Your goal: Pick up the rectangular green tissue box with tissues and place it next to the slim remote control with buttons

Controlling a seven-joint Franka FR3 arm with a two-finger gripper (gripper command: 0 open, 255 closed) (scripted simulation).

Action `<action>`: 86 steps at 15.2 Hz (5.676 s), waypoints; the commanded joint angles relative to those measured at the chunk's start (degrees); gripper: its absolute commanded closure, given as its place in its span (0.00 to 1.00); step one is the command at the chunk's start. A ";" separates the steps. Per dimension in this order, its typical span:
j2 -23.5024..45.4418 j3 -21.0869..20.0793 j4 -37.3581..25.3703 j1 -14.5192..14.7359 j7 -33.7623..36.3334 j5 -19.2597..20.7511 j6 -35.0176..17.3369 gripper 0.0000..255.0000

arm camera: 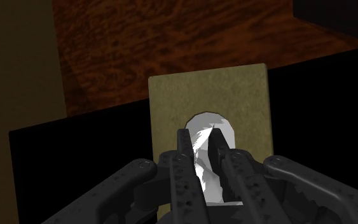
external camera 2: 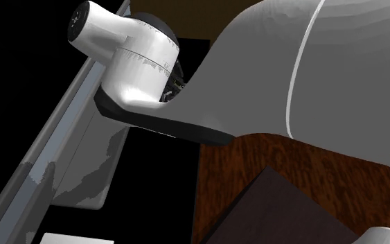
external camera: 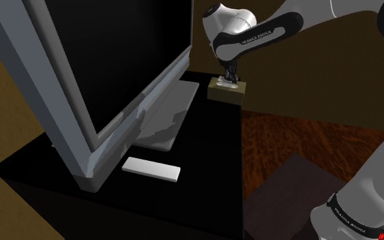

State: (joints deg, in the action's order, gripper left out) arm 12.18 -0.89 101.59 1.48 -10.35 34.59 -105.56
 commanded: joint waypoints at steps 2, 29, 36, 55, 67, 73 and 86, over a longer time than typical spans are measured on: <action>-0.40 -0.09 -1.75 0.11 -1.11 -0.35 1.88 1.00; -4.24 -1.98 -13.98 3.04 -6.02 -1.79 17.89 1.00; -9.31 -6.09 -8.48 7.82 1.76 -3.34 22.19 1.00; -10.64 -16.42 -5.97 18.50 21.11 -9.40 31.04 1.00; -10.68 -16.14 3.02 18.17 24.40 -9.94 22.66 1.00; -10.01 -16.04 6.72 18.06 26.09 -9.84 18.65 1.00; -7.09 -15.84 13.13 17.90 29.99 -8.84 10.32 1.00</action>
State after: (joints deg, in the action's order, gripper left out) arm 4.89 -16.75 114.23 19.39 19.34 25.65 -94.60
